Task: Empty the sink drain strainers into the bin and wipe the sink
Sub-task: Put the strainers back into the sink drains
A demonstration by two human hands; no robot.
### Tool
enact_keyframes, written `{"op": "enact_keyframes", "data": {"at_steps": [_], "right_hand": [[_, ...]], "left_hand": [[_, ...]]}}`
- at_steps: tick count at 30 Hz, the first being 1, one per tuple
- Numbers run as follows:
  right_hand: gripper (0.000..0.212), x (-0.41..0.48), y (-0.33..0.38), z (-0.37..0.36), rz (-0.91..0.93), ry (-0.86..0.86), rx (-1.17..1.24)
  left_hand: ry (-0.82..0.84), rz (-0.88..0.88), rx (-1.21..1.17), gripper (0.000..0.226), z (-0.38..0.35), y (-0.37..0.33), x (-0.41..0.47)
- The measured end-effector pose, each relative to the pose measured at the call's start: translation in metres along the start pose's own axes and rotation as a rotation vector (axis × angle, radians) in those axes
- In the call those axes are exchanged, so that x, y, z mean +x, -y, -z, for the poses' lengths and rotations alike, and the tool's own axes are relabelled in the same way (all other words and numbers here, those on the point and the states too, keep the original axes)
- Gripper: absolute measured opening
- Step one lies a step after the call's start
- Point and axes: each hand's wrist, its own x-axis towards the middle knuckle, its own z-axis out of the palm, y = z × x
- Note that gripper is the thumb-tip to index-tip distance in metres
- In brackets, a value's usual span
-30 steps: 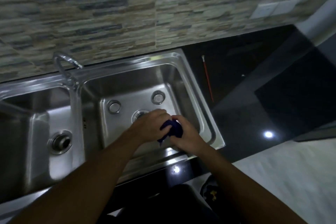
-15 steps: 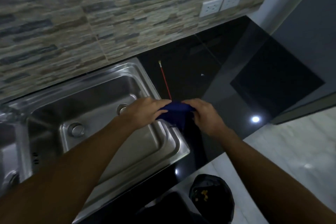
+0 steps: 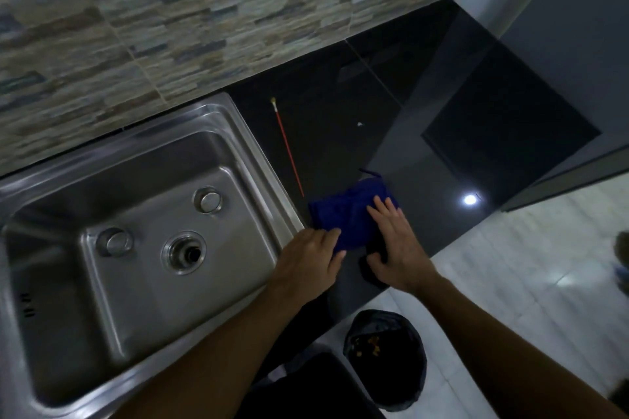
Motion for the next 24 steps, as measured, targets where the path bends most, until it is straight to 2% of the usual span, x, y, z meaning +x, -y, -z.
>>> {"op": "enact_keyframes", "data": {"at_steps": [2,3,6,9,11,14,17,21,24], "right_hand": [[0.082,0.009,0.012,-0.011,-0.011,-0.024,-0.031],[0.076,0.015,0.018,-0.016,-0.024,-0.029,-0.069],[0.065,0.025,0.028,-0.025,-0.077,-0.063,-0.208],[0.064,0.025,0.027,-0.025,-0.083,-0.059,-0.297],[0.064,0.026,0.028,-0.024,-0.085,-0.052,-0.293],[0.063,0.028,0.036,-0.024,-0.129,-0.041,-0.288],[0.068,0.026,0.055,-0.025,-0.123,-0.094,-0.189],[0.07,0.025,0.096,-0.036,0.028,-0.146,-0.048],[0.068,0.034,0.131,-0.055,0.101,-0.125,0.028]], "left_hand": [[-0.075,0.007,0.041,0.048,-0.005,0.001,0.005],[-0.056,0.024,0.053,0.052,-0.007,0.001,0.008],[0.134,0.071,0.115,0.062,-0.014,0.008,0.014],[0.205,0.094,0.184,0.064,-0.018,0.012,0.017],[0.241,0.123,0.137,0.064,-0.016,0.011,0.019],[0.289,0.195,-0.088,0.068,-0.007,0.011,0.025],[0.227,0.221,-0.24,0.066,0.005,0.02,0.019],[0.086,0.274,-0.258,0.057,0.018,0.052,-0.012],[0.04,0.381,-0.267,0.058,0.028,0.091,-0.044]]}}
